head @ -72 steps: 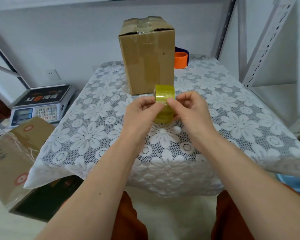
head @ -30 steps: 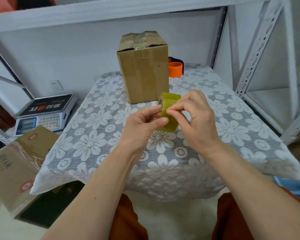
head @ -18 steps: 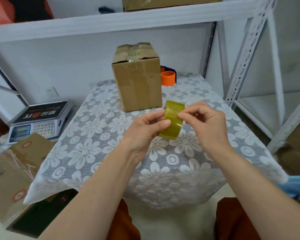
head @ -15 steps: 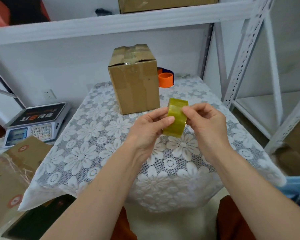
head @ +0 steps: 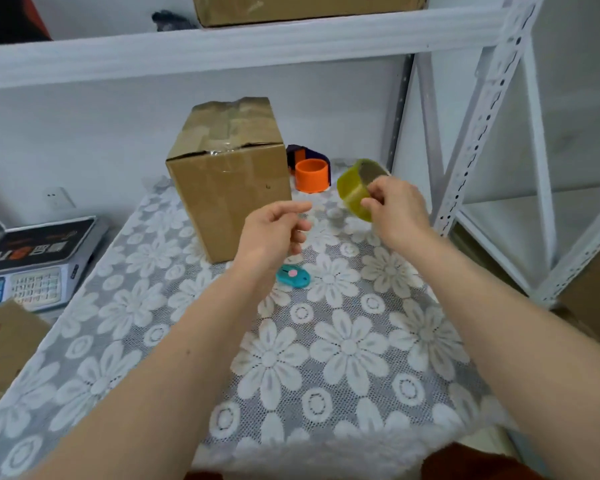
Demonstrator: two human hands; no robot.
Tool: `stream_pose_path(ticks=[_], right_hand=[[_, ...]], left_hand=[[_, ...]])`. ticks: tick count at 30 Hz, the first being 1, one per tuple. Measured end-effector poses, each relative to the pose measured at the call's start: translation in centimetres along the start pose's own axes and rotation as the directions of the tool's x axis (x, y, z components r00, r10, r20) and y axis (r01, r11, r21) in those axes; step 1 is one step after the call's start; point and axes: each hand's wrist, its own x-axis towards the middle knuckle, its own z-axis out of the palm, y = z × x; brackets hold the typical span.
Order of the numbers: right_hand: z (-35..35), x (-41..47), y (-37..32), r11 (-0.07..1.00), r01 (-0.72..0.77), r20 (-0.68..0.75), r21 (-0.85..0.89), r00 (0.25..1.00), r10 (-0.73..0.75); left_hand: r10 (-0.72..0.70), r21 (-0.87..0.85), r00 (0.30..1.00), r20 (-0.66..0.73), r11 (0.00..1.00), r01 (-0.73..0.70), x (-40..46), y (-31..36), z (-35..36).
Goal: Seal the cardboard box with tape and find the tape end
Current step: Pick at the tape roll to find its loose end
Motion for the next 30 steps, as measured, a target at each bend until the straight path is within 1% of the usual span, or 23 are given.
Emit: stream_pose_path(ticks=[3,6,7,10,13,15,16,17,18,19,20,21,22,23,24,27,28,30], right_hand=[[3.3,3.8,1.2,0.995,-0.003,0.029,-0.098,1.000,0.005],[5.7,6.5,2.2,0.994,-0.067,0.055,-0.089,0.996,0.072],[6.4,7.3,2.6,0.992,-0.062,0.061,-0.106,0.996,0.069],[7.7,8.9,3.5,0.988,-0.001,0.040,-0.155,0.999,0.007],[8.0,8.9,3.4,0.993,0.076,0.023,-0.088,0.997,-0.074],[7.6,7.8,2.3,0.984,0.153,0.019,-0.092,0.988,-0.152],[7.2,7.0,1.4,0.978,0.183,0.056,-0.100,0.982,-0.178],[6.8,6.0,0.4,0.976,0.203,0.126,-0.083,0.973,-0.192],[6.2,4.8,-0.7,0.977,0.209,0.230,-0.032,0.953,-0.197],[5.6,3.5,-1.8,0.980,0.193,0.355,0.041,0.914,-0.195],[5.1,2.2,-2.8,0.981,0.153,0.478,0.118,0.858,-0.191],[4.8,0.9,-3.6,0.979,0.104,0.568,0.178,0.801,-0.188],[4.7,-0.3,-4.1,0.977,0.069,0.626,0.204,0.757,-0.184],[4.8,-1.4,-4.4,0.979,0.060,0.659,0.195,0.731,-0.176],[5.1,-2.3,-4.7,0.984,0.065,0.674,0.165,0.721,-0.160],[5.7,-3.9,-5.2,0.992,0.100,0.632,0.072,0.765,-0.123],[5.7,-4.2,-5.3,0.993,0.099,0.628,0.065,0.769,-0.118],[5.1,-4.5,-5.5,0.997,0.052,0.650,0.062,0.756,-0.080]], left_hand=[[0.024,0.097,0.998,0.060,0.995,-0.030,1.7,-0.3,0.2],[0.042,0.164,0.994,0.105,0.985,-0.059,3.1,-0.6,0.3],[0.053,0.169,0.993,0.110,0.983,-0.071,3.4,-0.7,0.4],[0.107,0.156,0.987,0.118,0.980,-0.124,4.1,-1.0,0.3],[0.154,0.155,0.982,0.107,0.973,-0.170,4.4,-1.6,0.1],[0.149,0.151,0.985,0.084,0.976,-0.160,4.3,-1.9,-0.1],[0.144,0.146,0.987,0.070,0.977,-0.153,4.1,-1.9,-0.1],[0.139,0.145,0.989,0.058,0.979,-0.146,3.9,-1.8,-0.2],[0.133,0.146,0.990,0.039,0.980,-0.138,3.8,-1.9,-0.3],[0.130,0.147,0.991,0.016,0.980,-0.131,3.5,-1.9,-0.5],[0.132,0.145,0.991,-0.007,0.981,-0.130,3.2,-2.0,-0.6],[0.135,0.140,0.990,-0.026,0.982,-0.130,2.9,-2.0,-0.8],[0.137,0.135,0.990,-0.038,0.982,-0.131,2.6,-2.0,-0.9],[0.139,0.134,0.989,-0.046,0.982,-0.132,2.1,-2.0,-1.1],[0.143,0.139,0.988,-0.051,0.981,-0.135,1.7,-2.1,-1.3],[0.147,0.144,0.987,-0.058,0.980,-0.138,0.6,-2.2,-2.0],[0.144,0.142,0.988,-0.058,0.981,-0.135,0.3,-2.3,-2.2],[0.134,0.142,0.989,-0.055,0.982,-0.125,-0.3,-2.3,-2.5]])
